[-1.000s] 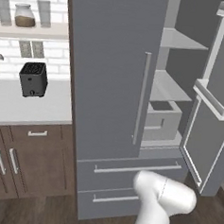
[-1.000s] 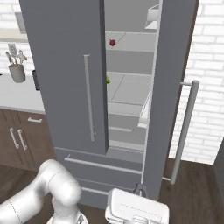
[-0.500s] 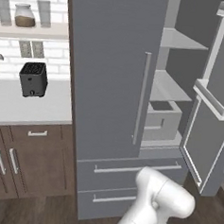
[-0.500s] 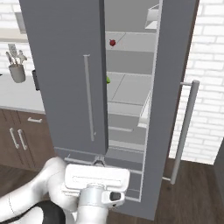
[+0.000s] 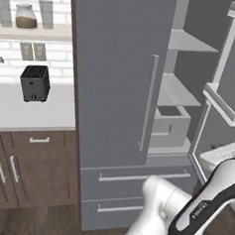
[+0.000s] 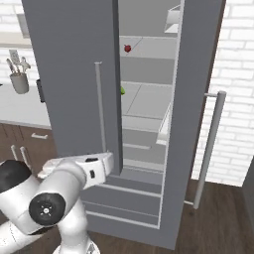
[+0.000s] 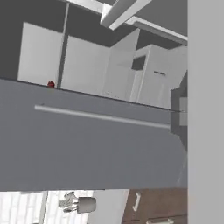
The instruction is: Take the strawberry from the fridge and place it on top of the pancake, located on the dining counter.
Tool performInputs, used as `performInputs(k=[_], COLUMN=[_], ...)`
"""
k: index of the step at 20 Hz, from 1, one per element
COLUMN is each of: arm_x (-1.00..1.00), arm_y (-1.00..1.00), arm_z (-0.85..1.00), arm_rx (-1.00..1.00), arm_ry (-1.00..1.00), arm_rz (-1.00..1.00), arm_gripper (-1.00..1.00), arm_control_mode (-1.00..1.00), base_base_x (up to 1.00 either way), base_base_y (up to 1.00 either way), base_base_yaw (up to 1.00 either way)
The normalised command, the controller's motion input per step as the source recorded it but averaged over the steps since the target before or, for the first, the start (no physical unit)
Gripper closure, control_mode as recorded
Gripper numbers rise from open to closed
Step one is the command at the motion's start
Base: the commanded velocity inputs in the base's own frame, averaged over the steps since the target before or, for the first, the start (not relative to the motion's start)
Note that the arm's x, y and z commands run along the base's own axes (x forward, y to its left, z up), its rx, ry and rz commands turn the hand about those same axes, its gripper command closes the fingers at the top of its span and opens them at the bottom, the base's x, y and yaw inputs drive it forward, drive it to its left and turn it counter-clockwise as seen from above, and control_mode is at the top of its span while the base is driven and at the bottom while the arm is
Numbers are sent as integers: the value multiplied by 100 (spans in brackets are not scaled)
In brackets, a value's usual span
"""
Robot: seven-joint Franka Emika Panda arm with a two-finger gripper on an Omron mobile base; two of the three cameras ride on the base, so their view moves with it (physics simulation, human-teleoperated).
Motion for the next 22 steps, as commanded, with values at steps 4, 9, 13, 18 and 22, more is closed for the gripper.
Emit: performInputs(k=[4,9,13,18,22], arm_x=[50,48,46,49,34], arm_y=[63,29,31,24,0], arm_z=[1,0,-7,-1,0], arm_rx=[-12,-8,2,2,6], arm_ry=[38,38,10,-1,4], arm_rz=[-13,-11,-16,-15,0], arm_gripper=[100,100,-100,-100,-100], arm_control_mode=[-100,-100,-100,-100,-100], base_base_x=[0,0,0,0,0], base_base_y=[0,0,0,0,0], base_base_yaw=[0,0,0,0,0])
